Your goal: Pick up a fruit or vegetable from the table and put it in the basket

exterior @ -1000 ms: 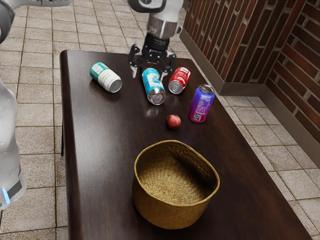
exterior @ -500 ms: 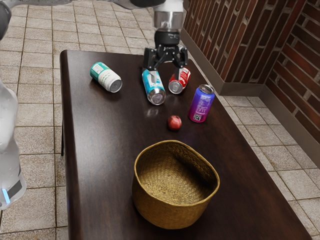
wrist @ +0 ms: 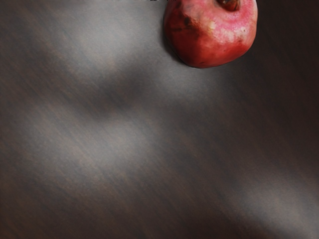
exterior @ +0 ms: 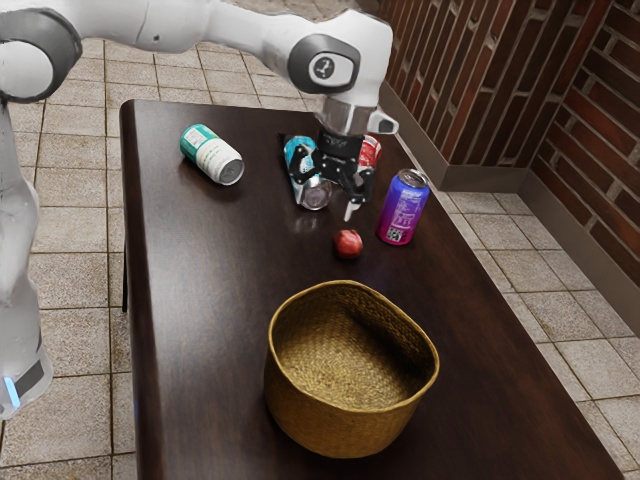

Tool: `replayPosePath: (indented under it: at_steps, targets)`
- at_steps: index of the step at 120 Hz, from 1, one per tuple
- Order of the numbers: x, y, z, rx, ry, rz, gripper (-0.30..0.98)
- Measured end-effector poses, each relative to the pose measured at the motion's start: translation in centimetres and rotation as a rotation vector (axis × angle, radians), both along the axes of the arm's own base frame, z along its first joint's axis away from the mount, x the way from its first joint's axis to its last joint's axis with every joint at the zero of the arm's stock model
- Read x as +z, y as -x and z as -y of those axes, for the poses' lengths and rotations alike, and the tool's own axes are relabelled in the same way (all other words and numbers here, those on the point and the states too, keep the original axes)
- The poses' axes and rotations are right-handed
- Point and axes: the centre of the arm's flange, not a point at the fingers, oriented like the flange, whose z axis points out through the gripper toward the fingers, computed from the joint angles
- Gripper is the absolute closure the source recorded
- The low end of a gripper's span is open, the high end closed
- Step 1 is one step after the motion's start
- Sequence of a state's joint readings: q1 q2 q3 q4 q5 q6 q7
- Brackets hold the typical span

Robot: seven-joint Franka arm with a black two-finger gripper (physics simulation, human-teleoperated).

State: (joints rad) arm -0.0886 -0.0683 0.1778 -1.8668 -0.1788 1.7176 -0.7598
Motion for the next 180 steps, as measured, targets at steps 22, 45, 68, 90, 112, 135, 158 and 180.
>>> replayPosePath:
  at_steps: [22, 45, 68, 90, 112, 135, 158, 180]
  targets:
    - [-2.5, -1.4, -3.3, -0.127, -0.003, 0.058, 0.0]
    - [-4.5, -2.7, -6.3, -0.191, 0.025, 0.11, 0.0]
    - [-4.0, -3.3, -6.3, -0.141, 0.111, 0.191, 0.0]
    - [-4.7, -4.1, -5.3, -0.136, 0.117, 0.206, 0.0]
    - [-4.8, -3.8, -7.0, -0.084, 0.114, 0.214, 0.0]
    - [-5.6, -4.1, -8.1, -0.037, 0.107, 0.21, 0.0]
    - [-6.1, -4.0, -6.4, -0.043, 0.106, 0.212, 0.0]
    - [-7.3, -4.0, -6.8, -0.017, 0.101, 0.207, 0.0]
